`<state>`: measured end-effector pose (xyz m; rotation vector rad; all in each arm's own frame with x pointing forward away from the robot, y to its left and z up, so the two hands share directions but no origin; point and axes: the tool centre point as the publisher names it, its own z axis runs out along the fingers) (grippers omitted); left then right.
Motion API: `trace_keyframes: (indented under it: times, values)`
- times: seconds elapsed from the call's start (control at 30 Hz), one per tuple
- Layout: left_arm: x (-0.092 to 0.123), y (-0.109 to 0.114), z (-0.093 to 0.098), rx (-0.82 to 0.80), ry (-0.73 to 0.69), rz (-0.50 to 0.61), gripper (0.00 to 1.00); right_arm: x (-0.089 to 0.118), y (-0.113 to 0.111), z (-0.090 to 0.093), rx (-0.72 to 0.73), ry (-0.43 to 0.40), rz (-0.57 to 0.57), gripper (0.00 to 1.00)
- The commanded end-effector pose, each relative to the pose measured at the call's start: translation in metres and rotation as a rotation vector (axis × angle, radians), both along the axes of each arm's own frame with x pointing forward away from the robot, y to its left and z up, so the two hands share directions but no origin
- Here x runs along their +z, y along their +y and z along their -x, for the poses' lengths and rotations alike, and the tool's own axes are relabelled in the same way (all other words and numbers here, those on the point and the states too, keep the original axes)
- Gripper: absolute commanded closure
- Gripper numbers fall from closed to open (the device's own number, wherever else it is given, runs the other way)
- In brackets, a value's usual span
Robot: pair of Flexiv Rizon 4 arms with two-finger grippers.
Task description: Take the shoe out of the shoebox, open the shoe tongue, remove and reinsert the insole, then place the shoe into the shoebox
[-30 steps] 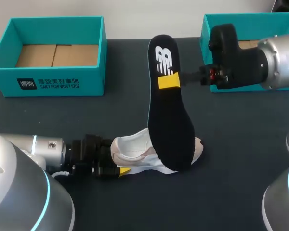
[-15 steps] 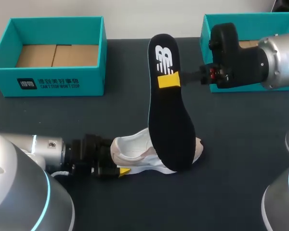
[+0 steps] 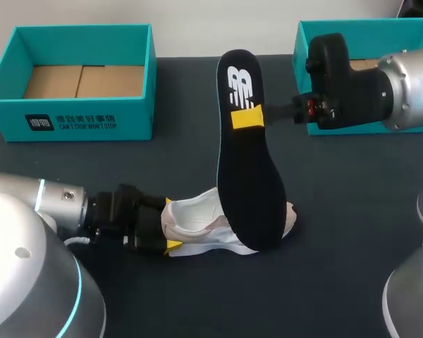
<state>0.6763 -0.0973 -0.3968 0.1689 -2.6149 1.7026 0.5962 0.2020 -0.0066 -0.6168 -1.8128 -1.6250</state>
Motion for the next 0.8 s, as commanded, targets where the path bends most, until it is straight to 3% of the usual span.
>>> trace_keyframes:
  times: [0.03,0.43,0.8]
  values:
    - [0.011,0.006,0.002,-0.005,0.011,-0.058,0.00,-0.001,0.003,-0.001,0.000,0.001,0.002,1.00]
    - [0.015,0.007,0.002,-0.006,0.020,-0.060,0.00,-0.001,0.003,-0.001,0.000,0.001,0.002,1.00]
    - [0.039,0.009,-0.006,-0.072,0.019,-0.265,0.00,-0.001,0.003,-0.001,0.000,0.001,0.002,1.00]
